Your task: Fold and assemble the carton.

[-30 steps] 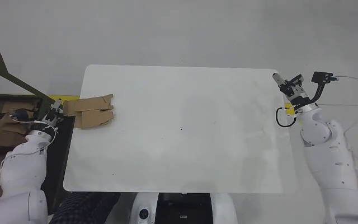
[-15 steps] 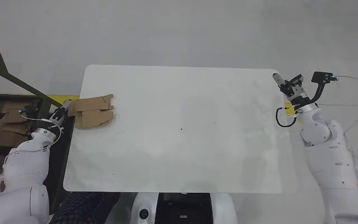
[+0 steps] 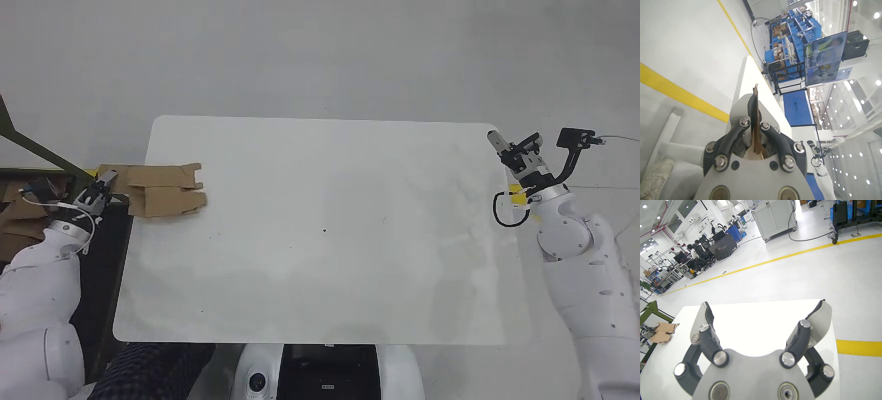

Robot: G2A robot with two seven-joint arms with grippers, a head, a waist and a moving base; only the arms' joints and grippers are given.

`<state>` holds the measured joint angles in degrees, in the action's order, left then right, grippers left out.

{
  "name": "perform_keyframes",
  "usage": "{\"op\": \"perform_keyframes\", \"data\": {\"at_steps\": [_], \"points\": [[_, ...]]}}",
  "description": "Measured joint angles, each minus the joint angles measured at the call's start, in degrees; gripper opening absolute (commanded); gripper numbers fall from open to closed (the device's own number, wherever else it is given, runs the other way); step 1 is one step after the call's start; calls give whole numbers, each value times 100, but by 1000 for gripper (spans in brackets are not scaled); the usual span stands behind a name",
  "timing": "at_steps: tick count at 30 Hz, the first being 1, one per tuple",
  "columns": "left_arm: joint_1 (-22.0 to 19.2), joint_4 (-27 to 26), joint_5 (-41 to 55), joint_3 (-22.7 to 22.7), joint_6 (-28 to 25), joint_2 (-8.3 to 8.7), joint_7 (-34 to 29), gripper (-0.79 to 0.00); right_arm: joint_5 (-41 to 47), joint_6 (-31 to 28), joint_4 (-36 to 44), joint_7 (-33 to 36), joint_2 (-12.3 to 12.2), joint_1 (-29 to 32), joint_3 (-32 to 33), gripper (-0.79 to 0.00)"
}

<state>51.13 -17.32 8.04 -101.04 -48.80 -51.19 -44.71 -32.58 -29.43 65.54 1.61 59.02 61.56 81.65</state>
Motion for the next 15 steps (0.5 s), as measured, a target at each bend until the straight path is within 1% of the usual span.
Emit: {"op": "perform_keyframes", "data": {"at_steps": [4, 8, 11, 15], "points": [[-46, -162, 523, -185, 2, 67, -480, -785, 0, 0, 0, 0, 0, 0, 0, 0], [-76, -385, 977, -270, 20, 90, -1018, -785, 0, 0, 0, 0, 0, 0, 0, 0], [-78, -666, 1258, -230, 186, 66, -1278, -785, 0, 0, 0, 0, 0, 0, 0, 0], [11, -1204, 1665, -63, 440, -4, -1522, -785, 0, 0, 0, 0, 0, 0, 0, 0]]}}
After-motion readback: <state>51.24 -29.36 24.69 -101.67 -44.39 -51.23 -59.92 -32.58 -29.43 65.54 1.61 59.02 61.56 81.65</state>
